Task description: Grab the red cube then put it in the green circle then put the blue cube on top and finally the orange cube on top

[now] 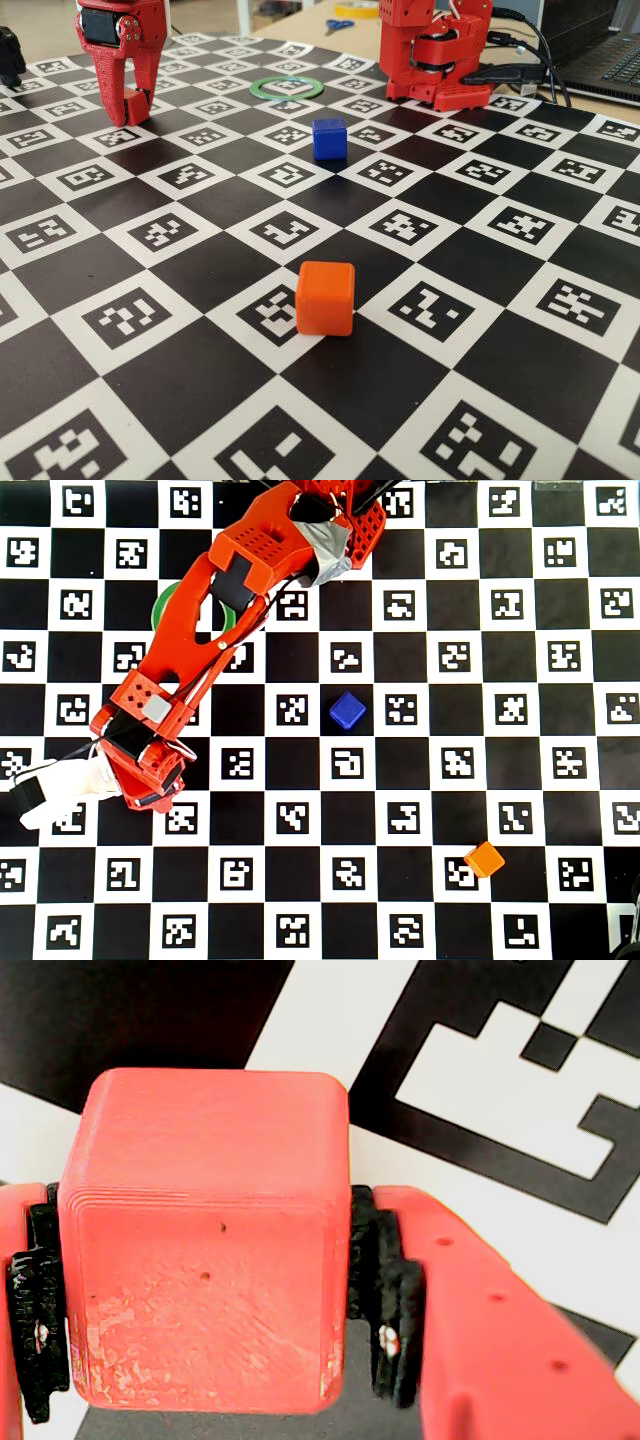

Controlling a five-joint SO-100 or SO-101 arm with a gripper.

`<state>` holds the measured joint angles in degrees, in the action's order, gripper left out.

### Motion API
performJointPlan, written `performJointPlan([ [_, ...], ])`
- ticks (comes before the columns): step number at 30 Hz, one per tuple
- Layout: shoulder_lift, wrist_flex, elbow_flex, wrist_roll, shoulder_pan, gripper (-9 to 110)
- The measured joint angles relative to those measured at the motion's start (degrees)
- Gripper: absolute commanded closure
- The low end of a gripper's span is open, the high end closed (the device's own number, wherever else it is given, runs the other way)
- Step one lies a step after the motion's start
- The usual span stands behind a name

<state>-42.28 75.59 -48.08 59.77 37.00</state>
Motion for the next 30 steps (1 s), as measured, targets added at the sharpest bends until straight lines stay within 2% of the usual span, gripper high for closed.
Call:
performJointPlan([
  [8, -7.12, 0.62, -9.67, -3.78, 0.88, 96],
  [18, -36.04, 2.37, -33.22, -9.58, 1.23, 98],
  [30, -59.68, 9.84, -47.64, -11.78, 6.33, 98],
])
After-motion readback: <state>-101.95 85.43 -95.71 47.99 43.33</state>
